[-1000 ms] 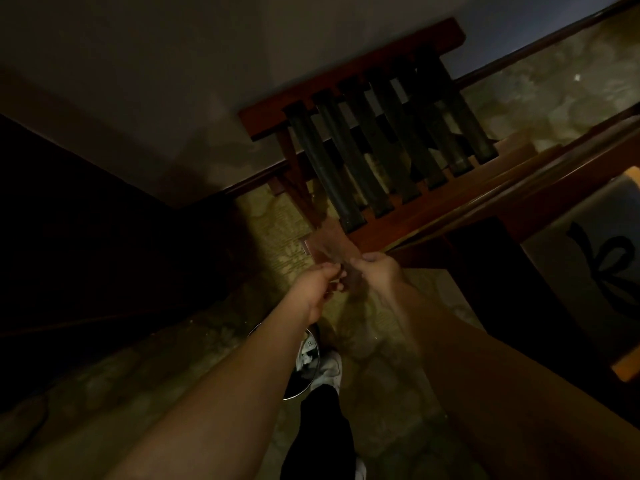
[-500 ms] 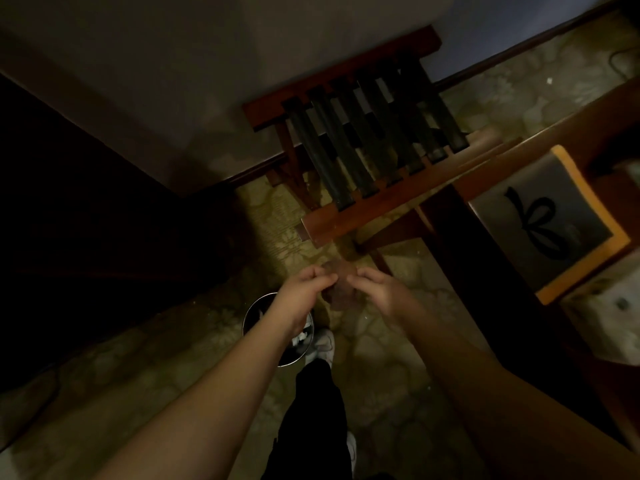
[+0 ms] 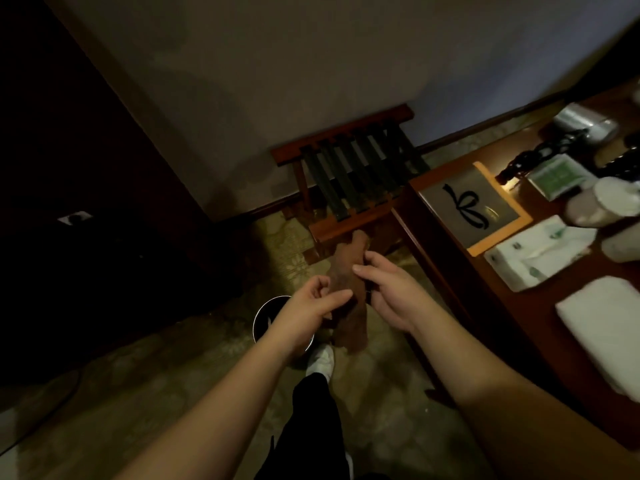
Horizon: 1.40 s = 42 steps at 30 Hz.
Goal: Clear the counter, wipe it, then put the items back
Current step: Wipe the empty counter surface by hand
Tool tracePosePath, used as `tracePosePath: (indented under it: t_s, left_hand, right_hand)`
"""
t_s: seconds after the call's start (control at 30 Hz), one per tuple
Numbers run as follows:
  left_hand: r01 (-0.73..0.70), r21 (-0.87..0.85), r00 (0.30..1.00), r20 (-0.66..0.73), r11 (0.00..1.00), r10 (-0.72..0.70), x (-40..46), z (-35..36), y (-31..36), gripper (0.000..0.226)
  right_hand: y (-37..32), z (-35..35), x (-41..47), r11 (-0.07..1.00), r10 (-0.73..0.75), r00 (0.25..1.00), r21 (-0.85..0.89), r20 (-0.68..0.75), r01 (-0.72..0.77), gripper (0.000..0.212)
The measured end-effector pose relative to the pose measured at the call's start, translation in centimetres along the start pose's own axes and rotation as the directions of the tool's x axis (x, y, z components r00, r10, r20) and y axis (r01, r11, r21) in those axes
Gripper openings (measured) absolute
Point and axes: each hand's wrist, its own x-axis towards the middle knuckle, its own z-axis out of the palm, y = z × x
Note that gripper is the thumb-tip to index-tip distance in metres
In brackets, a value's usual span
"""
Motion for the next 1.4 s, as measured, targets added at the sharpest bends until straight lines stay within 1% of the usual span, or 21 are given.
tracePosePath:
  t_s: [0.07,0.13,0.33,0.4,0.5,0.57,0.63,0.67,0.73,0.83,0.9,0.93,0.97,1.0,1.03,1.1,1.13,1.2,1.3,1.33,1.4]
  left_hand:
    - [0.036,0.050,0.999,0.000,0.998,-0.036,-2.6,0.8,-0.7,0.017]
    - [0.021,0.069,1.000,0.007,0.997,-0.022,-5.0,1.7,-1.5,0.010]
    - [-0.135,0.062,0.988,-0.071,0.989,0.139,-12.1,3.2,-0.7,0.015]
    - [-0.153,0.035,0.983,-0.096,0.988,0.156,-14.4,3.2,0.0,0.014]
    - [-0.182,0.022,0.975,-0.122,0.983,0.183,-17.6,2.9,1.2,0.015]
    - [-0.195,-0.020,0.971,-0.146,0.981,0.190,-19.6,2.7,2.1,0.014]
    - [-0.194,-0.125,0.968,-0.185,0.973,0.170,-21.2,2.3,2.9,0.013]
    - [-0.184,-0.186,0.969,-0.199,0.965,0.146,-22.0,2.0,3.3,0.014]
    - [-0.153,-0.321,0.976,-0.197,0.935,0.092,-23.5,1.2,4.0,0.022]
    - [-0.165,-0.456,0.976,-0.202,0.875,0.079,-25.3,-0.8,4.5,0.040]
    - [-0.180,-0.469,0.968,-0.242,0.865,0.070,-26.3,-2.1,4.3,0.055]
    - [-0.187,-0.449,0.962,-0.262,0.874,0.071,-26.7,-2.6,4.1,0.057]
    - [-0.201,-0.417,0.953,-0.292,0.887,0.078,-27.1,-3.2,3.7,0.054]
    - [-0.219,-0.384,0.940,-0.330,0.897,0.088,-27.5,-3.7,3.4,0.048]
    - [-0.244,-0.360,0.921,-0.376,0.900,0.099,-28.0,-4.4,3.2,0.041]
    - [-0.300,-0.349,0.889,-0.440,0.888,0.127,-29.0,-6.0,2.8,0.025]
    - [-0.330,-0.348,0.874,-0.464,0.878,0.145,-29.7,-7.0,2.6,0.020]
    - [-0.389,-0.316,0.834,-0.520,0.865,0.185,-31.0,-9.1,2.4,0.017]
    - [-0.461,-0.258,0.776,-0.582,0.849,0.244,-33.4,-12.4,1.8,0.016]
    - [-0.477,-0.241,0.760,-0.596,0.845,0.259,-34.2,-13.5,1.6,0.016]
    - [-0.498,-0.207,0.731,-0.624,0.842,0.278,-35.9,-15.9,1.3,0.013]
  right_hand:
    - [-0.2,0.7,-2.6,0.999,-0.040,0.999,-0.024,0.008,0.040,0.025]
    - [-0.3,1.5,-5.1,0.997,-0.072,0.997,-0.026,0.011,0.072,0.022]
    - [-1.1,4.1,-12.1,0.989,-0.140,0.988,0.057,0.069,0.136,0.022]
    - [-1.8,5.2,-14.1,0.986,-0.155,0.983,0.073,0.104,0.148,0.024]
    - [-2.9,7.5,-16.4,0.980,-0.199,0.968,0.039,0.155,0.196,0.025]
    - [-3.5,9.2,-17.7,0.962,-0.270,0.940,0.022,0.210,0.272,0.032]
    - [-3.8,10.7,-18.7,0.930,-0.339,0.896,-0.039,0.287,0.365,0.040]
    - [-3.9,11.3,-19.3,0.894,-0.373,0.872,-0.131,0.317,0.429,0.041]
    - [-4.0,12.1,-20.2,0.764,-0.395,0.821,-0.348,0.413,0.543,0.040]
    - [-3.7,13.2,-20.8,0.523,-0.225,0.748,-0.570,0.625,0.634,0.046]
    - [-3.2,14.0,-20.4,0.389,-0.134,0.725,-0.638,0.675,0.665,0.053]
    - [-2.8,14.6,-20.0,0.365,-0.114,0.724,-0.649,0.680,0.668,0.055]
    - [-2.4,15.3,-19.8,0.373,-0.103,0.719,-0.644,0.687,0.668,0.056]
    - [-1.9,16.1,-19.6,0.416,-0.105,0.720,-0.627,0.686,0.658,0.055]
    - [-1.4,17.1,-19.5,0.493,-0.118,0.723,-0.592,0.680,0.638,0.052]
    - [-0.3,19.3,-19.2,0.670,-0.169,0.757,-0.489,0.632,0.558,0.043]
    - [0.4,20.5,-18.8,0.724,-0.192,0.781,-0.451,0.595,0.522,0.037]
    - [1.8,23.0,-18.0,0.775,-0.169,0.811,-0.433,0.560,0.461,0.029]
    - [4.2,27.1,-17.5,0.796,0.031,0.811,-0.505,0.585,0.334,0.035]
    - [4.9,28.6,-17.6,0.799,0.070,0.800,-0.514,0.597,0.314,0.037]
    - [6.3,31.7,-17.9,0.793,0.061,0.784,-0.507,0.617,0.337,0.041]
